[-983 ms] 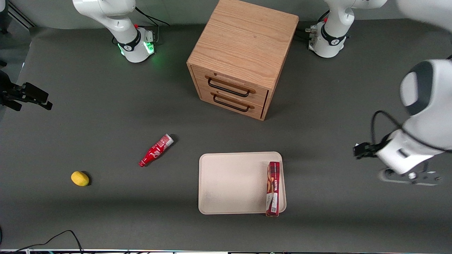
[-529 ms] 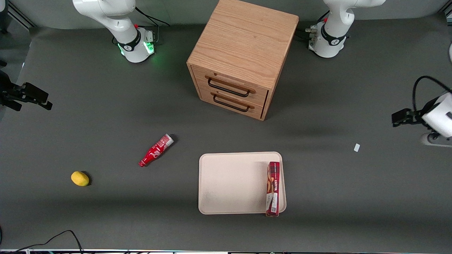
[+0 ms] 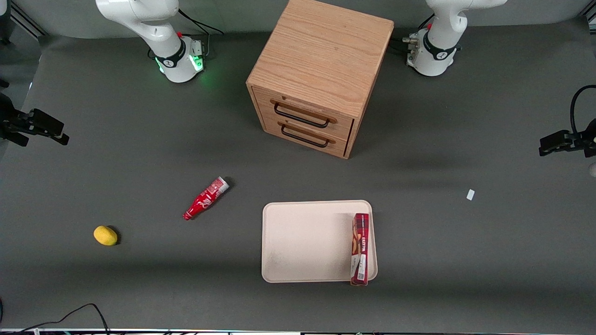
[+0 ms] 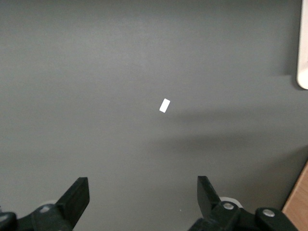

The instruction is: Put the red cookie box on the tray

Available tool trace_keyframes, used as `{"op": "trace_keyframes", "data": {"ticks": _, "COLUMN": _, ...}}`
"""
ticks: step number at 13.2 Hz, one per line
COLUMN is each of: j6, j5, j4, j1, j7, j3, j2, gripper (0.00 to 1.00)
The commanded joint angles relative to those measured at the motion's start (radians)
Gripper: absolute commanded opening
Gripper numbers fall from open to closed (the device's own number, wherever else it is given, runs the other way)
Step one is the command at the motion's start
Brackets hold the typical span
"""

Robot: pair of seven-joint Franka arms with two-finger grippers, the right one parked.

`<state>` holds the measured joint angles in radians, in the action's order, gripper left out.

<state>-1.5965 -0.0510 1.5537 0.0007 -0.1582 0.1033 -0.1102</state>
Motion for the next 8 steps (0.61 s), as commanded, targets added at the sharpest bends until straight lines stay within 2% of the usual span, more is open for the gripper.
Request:
{"op": "trace_keyframes", "data": {"ticks": 1, "j6": 0.035, "j5": 0.017, "j4": 0.045, "j1": -0.005, "j7": 0.089, "j3": -0.022, "j2": 0.070, "gripper": 1.00}}
{"op": "trace_keyframes", "data": {"ticks": 8, "j6": 0.027, "j5": 0.042, "j4": 0.063, "j1": -0.034, "j7": 0.095, "j3": -0.040, "j2": 0.076, "gripper": 1.00}}
